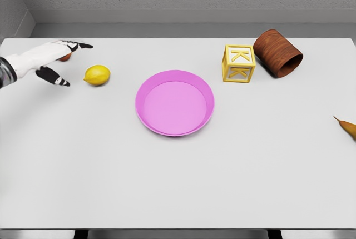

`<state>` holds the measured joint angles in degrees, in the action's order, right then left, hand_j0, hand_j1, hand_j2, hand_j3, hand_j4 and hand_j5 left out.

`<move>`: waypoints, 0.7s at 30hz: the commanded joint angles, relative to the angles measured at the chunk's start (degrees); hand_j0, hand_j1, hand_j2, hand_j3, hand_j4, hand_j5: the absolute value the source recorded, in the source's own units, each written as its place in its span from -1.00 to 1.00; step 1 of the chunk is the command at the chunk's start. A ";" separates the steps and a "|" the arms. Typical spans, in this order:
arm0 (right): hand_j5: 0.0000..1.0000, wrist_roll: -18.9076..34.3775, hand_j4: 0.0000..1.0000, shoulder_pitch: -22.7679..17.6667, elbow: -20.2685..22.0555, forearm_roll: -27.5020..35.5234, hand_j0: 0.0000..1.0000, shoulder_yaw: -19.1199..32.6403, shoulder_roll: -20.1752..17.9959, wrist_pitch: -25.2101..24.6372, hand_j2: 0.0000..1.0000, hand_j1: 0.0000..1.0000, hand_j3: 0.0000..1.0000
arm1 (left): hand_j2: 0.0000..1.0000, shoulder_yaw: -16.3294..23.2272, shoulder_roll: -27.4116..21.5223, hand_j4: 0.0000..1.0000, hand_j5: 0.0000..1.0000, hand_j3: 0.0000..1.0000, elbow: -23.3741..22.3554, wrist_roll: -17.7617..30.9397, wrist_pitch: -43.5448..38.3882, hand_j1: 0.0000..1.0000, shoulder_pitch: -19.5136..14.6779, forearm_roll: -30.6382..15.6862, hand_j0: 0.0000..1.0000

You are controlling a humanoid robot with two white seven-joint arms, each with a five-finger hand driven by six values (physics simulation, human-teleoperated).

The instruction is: Put the lemon on the plate with left arm

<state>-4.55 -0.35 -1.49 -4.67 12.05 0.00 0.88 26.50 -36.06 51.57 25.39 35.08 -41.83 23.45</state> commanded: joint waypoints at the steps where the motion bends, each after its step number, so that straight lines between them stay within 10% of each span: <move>1: 1.00 -0.02 1.00 0.00 -0.01 0.02 1.00 -0.01 0.00 0.00 1.00 1.00 1.00 | 1.00 5.84 -0.15 1.00 1.00 1.00 -2.35 -0.08 -0.08 1.00 -0.79 0.45 1.00; 8: 1.00 -0.02 1.00 0.00 -0.01 0.02 1.00 -0.01 0.00 0.00 1.00 1.00 1.00 | 1.00 14.72 1.51 1.00 1.00 1.00 -5.43 -0.34 -0.08 1.00 -6.77 0.37 1.00; 21: 1.00 -0.02 1.00 0.00 -0.01 0.02 1.00 -0.01 0.00 0.00 1.00 1.00 1.00 | 1.00 15.25 6.17 1.00 1.00 1.00 -13.25 -0.08 -0.08 1.00 -10.37 3.09 1.00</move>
<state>-4.56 -0.35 -1.49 -4.69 12.05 0.00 0.88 41.61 -30.72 40.42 25.32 35.09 -52.82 26.75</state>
